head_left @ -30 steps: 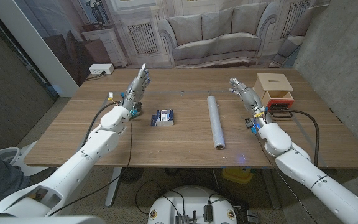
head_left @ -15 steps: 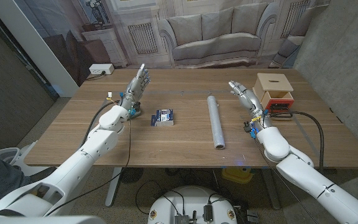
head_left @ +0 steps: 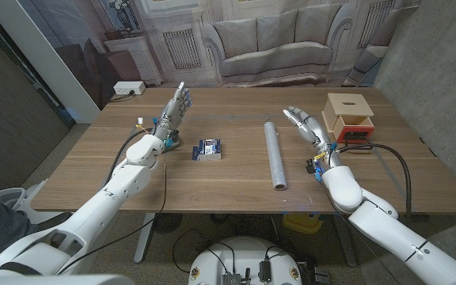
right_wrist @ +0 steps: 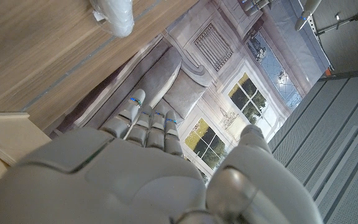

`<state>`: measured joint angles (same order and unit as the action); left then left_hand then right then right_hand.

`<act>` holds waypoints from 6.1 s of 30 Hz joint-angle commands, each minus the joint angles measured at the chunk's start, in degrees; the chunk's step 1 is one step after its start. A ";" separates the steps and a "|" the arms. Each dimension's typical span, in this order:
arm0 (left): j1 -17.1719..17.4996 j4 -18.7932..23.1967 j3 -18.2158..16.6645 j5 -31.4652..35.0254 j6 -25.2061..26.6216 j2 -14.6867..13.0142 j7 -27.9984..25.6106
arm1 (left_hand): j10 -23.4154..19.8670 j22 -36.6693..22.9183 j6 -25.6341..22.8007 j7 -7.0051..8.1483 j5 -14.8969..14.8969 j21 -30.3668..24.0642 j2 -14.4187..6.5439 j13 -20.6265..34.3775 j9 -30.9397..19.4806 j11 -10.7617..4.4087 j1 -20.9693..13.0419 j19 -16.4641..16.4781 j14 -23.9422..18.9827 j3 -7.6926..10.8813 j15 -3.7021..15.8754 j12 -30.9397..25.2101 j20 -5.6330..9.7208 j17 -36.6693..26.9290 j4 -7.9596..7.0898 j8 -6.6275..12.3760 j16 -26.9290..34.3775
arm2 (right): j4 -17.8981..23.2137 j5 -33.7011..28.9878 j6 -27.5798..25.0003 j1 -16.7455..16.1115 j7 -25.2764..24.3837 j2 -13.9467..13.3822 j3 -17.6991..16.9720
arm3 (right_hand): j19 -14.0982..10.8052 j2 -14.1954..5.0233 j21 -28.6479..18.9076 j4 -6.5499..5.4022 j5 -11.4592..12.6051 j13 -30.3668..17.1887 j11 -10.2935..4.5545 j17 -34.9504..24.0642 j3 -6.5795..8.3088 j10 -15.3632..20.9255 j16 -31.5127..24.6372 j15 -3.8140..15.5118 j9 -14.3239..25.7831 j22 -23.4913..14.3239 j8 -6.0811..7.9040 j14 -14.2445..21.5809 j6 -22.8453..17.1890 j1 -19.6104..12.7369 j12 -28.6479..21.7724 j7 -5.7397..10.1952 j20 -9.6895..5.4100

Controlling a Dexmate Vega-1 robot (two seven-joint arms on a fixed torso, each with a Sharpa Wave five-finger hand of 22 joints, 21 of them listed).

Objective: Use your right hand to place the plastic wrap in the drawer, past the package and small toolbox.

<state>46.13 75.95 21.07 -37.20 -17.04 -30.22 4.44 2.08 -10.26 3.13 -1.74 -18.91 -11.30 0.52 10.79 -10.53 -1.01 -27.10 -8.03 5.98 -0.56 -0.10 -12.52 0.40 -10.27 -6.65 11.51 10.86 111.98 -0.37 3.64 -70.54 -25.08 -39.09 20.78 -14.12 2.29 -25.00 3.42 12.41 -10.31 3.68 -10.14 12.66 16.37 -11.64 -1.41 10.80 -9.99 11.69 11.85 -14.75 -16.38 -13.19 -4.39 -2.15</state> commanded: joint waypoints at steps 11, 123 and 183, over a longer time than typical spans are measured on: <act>0.85 1.11 -0.01 -0.13 0.07 -0.77 0.48 | 0.05 -0.12 -0.46 0.20 -0.34 -0.20 -0.42 0.14 -0.25 -0.24 -0.33 -0.16 -0.47 -0.28 0.07 0.05 -0.08 -0.19 0.08 0.33 0.22 | 6.12 -8.58 -10.15 -1.54 -3.65 -0.68 2.79 | -3.71 -0.09 0.07 1.03 -0.26 -0.15 -0.43 -0.07 0.10 3.56 -0.53 0.79 0.21 -0.11 0.99 3.90 -3.58 -1.69 -0.75 -0.07 -0.57; 5.36 3.70 -1.42 -1.33 -1.52 -1.29 -0.91 | -0.47 -0.23 -1.17 0.53 -0.18 -0.18 -1.00 0.17 -0.30 -0.39 0.05 -0.71 -0.75 -1.98 0.35 0.39 -0.93 -0.27 -0.21 0.05 0.07 | 10.03 -36.13 -73.35 23.33 9.88 3.28 36.52 | -32.56 5.07 -0.63 3.03 2.78 -0.09 -0.93 -0.38 -4.08 28.24 -2.62 4.16 0.43 -0.49 1.79 34.74 -23.80 -10.36 -2.58 -1.39 -3.26; 4.72 2.45 -0.99 -1.51 -1.29 -0.69 -0.42 | -0.20 -0.24 -1.02 0.58 -0.27 -0.11 -1.36 0.19 -0.31 -0.56 0.30 -1.30 -0.68 -3.01 0.21 0.65 -1.37 -0.26 -0.32 -0.04 -0.03 | 3.20 -17.00 -79.62 30.81 0.81 5.33 41.73 | -32.60 1.87 1.15 3.42 2.95 -0.24 -1.96 -0.63 -3.07 27.31 -1.47 6.82 0.54 -0.72 0.19 35.82 -22.42 -13.94 -0.54 -0.38 -4.83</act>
<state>51.16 79.19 19.84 -38.59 -18.22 -31.27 3.72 1.79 -10.25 2.22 -1.23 -18.91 -11.30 -0.60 10.78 -10.52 -1.31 -26.87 -9.05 5.19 -3.20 0.33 -12.09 -0.62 -10.27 -6.75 11.51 10.86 116.46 -20.70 -75.77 -40.54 -21.58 -34.38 62.06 -45.66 4.45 -23.71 6.68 15.29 -10.32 2.19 -10.55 9.14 43.17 -12.70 4.75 11.05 -10.55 12.08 46.64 -36.95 -29.64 -13.72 -4.88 -5.11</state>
